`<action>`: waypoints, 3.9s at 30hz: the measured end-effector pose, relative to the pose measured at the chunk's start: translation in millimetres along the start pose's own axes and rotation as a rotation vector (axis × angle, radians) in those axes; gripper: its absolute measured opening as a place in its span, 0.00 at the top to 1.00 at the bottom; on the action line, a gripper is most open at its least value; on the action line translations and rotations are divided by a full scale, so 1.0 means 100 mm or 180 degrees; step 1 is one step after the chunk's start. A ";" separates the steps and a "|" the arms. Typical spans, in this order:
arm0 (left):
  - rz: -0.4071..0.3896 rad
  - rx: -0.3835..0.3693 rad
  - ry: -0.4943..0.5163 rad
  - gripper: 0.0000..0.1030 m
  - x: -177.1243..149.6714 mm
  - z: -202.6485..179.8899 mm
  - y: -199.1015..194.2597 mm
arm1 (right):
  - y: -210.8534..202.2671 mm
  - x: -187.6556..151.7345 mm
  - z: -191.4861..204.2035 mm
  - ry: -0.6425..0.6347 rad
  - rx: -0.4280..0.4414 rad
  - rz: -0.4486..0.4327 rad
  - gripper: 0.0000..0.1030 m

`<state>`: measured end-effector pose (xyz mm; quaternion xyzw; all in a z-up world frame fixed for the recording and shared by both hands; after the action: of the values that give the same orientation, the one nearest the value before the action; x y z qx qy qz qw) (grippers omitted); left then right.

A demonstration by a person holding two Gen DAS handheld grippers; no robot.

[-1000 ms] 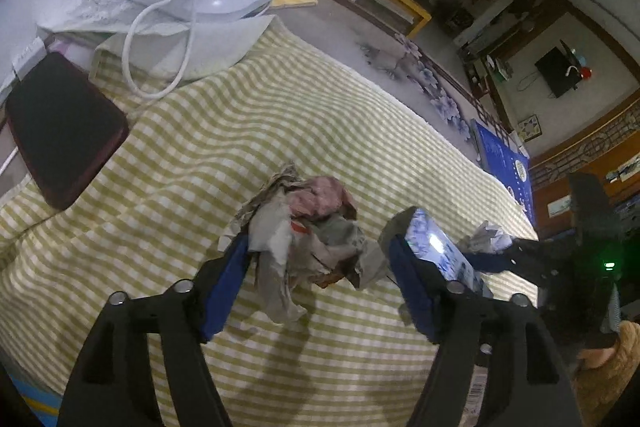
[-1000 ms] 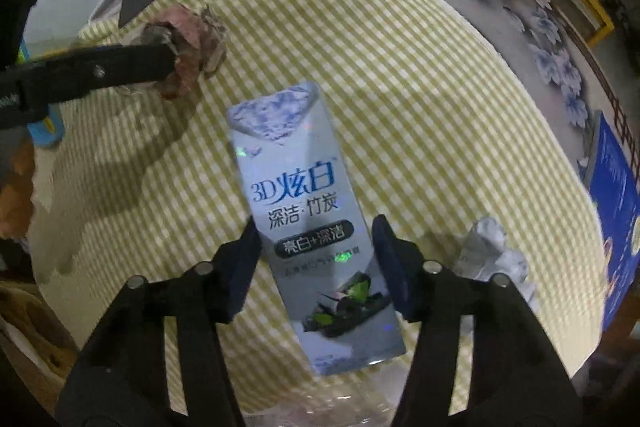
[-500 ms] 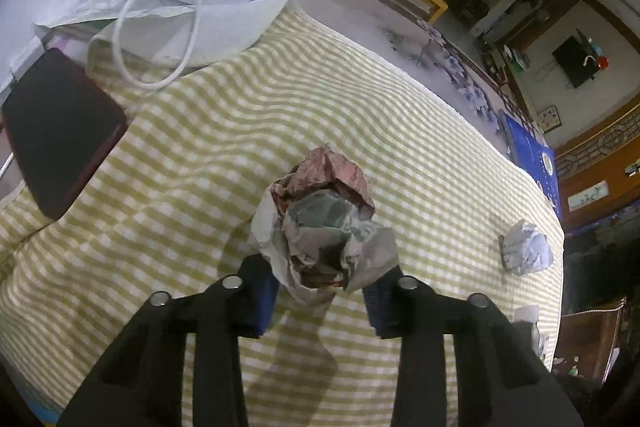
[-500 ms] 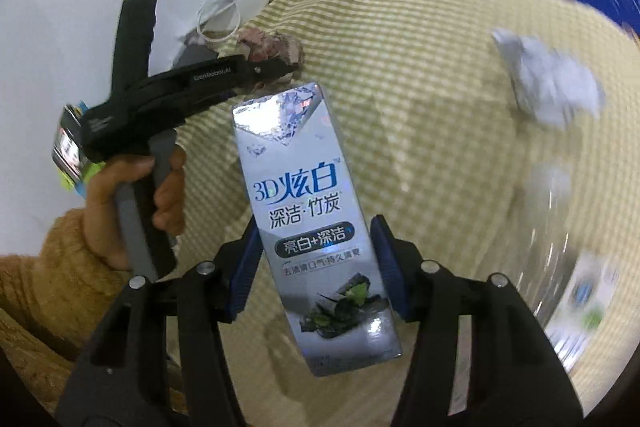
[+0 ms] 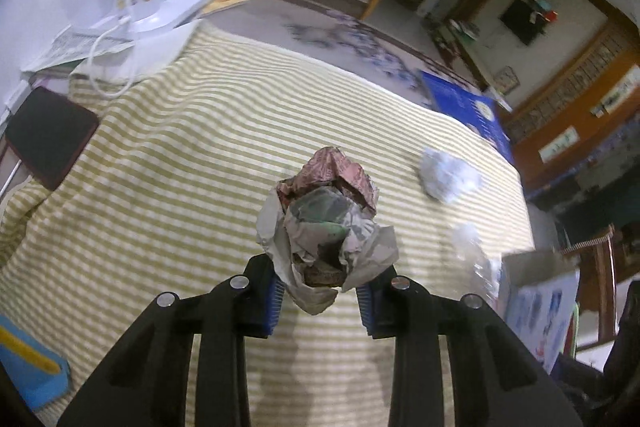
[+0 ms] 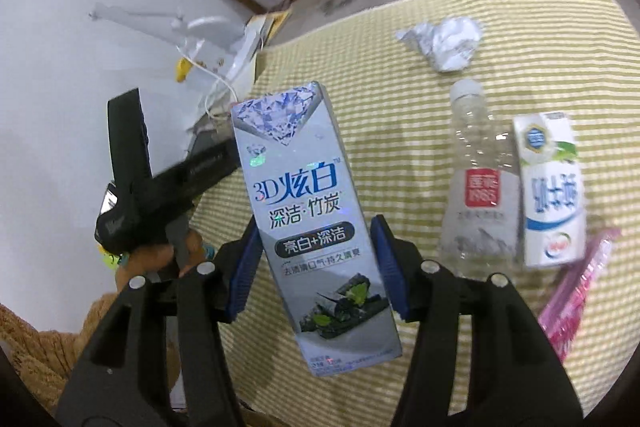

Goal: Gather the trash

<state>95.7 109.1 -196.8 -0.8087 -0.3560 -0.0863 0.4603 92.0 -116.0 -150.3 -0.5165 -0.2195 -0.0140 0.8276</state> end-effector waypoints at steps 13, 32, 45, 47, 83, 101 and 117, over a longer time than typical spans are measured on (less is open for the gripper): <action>0.0083 -0.0325 0.0628 0.73 -0.35 -0.88 -0.22 | -0.64 -0.31 -0.45 0.0463 -0.0157 -0.0528 0.48; 0.0374 -0.0494 0.1113 0.73 -0.80 -1.51 -0.16 | -1.18 -0.78 -1.05 0.0936 -0.0341 -0.0884 0.49; 0.0232 -0.0401 0.1287 0.73 -0.94 -2.01 -0.14 | -1.41 -0.76 -1.42 0.0868 -0.0284 -0.0926 0.49; 0.0227 -0.0399 0.1275 0.73 -0.97 -2.08 -0.11 | -1.44 -0.75 -1.51 0.0881 -0.0264 -0.0925 0.49; 0.0243 -0.0306 0.1386 0.72 -1.26 -2.81 0.29 | -1.78 -0.74 -2.43 0.1032 -0.0250 -0.0956 0.48; 0.0319 -0.0412 0.1622 0.72 -1.36 -3.36 0.49 | -2.12 -0.82 -2.91 0.1249 -0.0342 -0.1143 0.48; 0.0537 -0.0651 0.1955 0.72 -1.83 -4.14 0.75 | -2.53 -1.23 -3.52 0.1620 -0.0502 -0.1317 0.48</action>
<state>88.7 -339.6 -101.5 -0.8135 -0.1220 -0.3229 0.4680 40.3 -562.1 -112.1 -0.5034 -0.1043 -0.3272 0.7929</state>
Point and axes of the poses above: each gripper's, at about its wrist camera, not at the fingertips, and y roughly the way its jaws point, z to its left, x to its top, the point moved 2 cm from there along y, roughly the way its jaws point, and after that the axes turned 15 degrees about -x, right-handed, at the moved point
